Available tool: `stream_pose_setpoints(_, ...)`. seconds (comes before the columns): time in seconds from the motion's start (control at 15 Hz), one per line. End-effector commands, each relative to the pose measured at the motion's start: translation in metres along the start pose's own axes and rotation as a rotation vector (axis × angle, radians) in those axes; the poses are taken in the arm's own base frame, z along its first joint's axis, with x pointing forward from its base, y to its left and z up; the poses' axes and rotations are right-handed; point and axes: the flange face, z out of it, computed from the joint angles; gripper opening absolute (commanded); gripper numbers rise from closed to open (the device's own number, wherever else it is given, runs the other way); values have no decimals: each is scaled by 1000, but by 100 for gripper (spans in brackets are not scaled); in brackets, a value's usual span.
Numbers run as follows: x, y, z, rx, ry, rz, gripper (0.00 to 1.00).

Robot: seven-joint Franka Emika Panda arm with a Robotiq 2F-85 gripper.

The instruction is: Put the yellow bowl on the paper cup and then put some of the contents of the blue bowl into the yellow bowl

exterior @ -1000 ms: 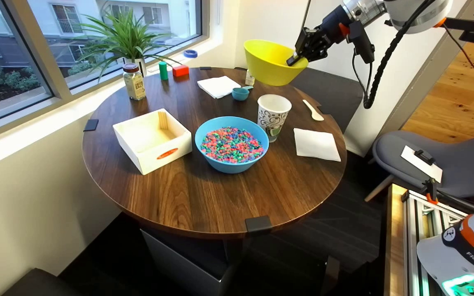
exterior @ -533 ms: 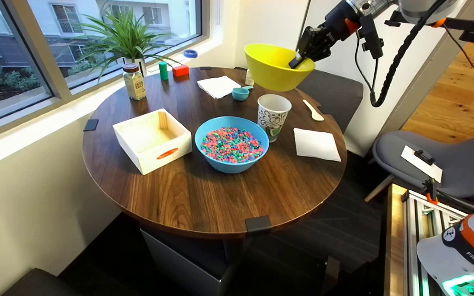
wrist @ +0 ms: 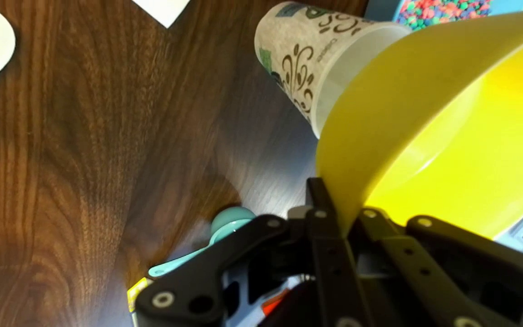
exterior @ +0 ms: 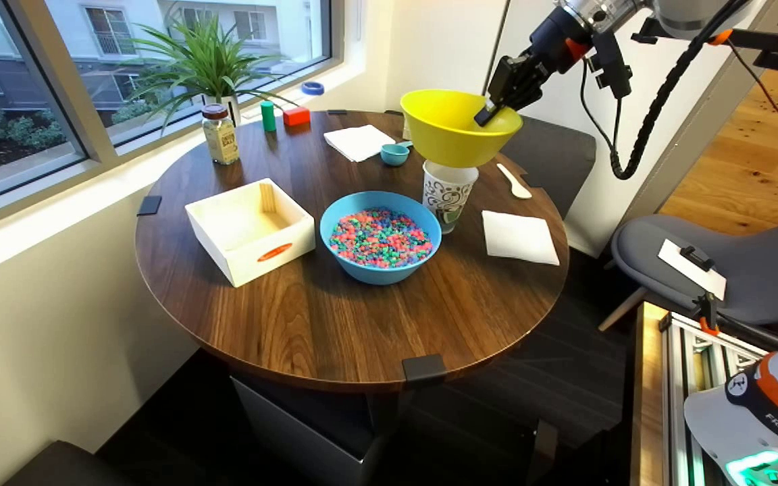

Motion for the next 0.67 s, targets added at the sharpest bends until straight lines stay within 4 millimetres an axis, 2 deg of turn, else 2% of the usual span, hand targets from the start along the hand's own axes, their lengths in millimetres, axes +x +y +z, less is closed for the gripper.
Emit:
stream_pose_setpoints(0.0,-8,-1,2,-18,-33,-7,2)
stream_pose_setpoints(0.6,-13,-1,6,-45,-42,-27,2)
